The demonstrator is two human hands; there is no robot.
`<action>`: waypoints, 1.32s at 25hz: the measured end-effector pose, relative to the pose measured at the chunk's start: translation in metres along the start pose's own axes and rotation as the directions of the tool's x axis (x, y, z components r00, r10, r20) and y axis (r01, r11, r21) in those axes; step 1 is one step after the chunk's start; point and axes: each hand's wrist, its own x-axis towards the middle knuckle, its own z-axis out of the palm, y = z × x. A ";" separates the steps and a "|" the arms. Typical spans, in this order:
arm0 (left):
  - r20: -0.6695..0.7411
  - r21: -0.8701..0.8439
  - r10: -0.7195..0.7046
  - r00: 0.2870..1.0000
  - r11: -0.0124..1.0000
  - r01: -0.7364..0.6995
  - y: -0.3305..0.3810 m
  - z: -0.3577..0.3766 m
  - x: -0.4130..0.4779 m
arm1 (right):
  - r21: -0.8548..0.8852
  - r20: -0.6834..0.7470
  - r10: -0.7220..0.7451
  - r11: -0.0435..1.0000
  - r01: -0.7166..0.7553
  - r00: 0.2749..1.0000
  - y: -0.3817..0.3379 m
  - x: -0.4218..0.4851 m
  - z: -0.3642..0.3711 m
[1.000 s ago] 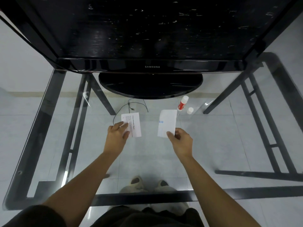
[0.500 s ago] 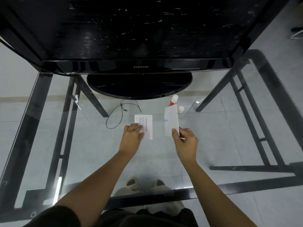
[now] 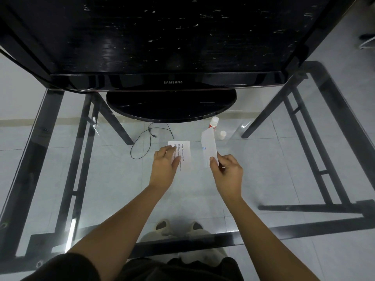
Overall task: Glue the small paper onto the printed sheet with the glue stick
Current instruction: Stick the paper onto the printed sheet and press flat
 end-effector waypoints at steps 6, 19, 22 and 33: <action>0.351 -0.553 -0.236 0.906 0.729 0.404 0.028 -0.055 0.030 | -0.151 0.105 -0.228 0.958 0.242 0.968 -0.022 -0.001 0.017; 0.329 -0.568 -0.388 0.861 0.647 0.509 0.026 -0.071 0.043 | -0.090 0.231 -0.231 0.962 0.257 0.945 -0.039 -0.008 0.040; 0.406 -0.558 -0.354 0.842 0.633 0.536 0.011 -0.076 0.045 | 0.187 0.019 0.048 0.981 -0.050 0.999 -0.033 0.003 0.034; 0.491 -0.484 -0.372 0.788 0.636 0.602 -0.017 -0.050 0.024 | 0.134 0.361 0.440 0.848 -0.513 0.822 -0.006 0.013 0.047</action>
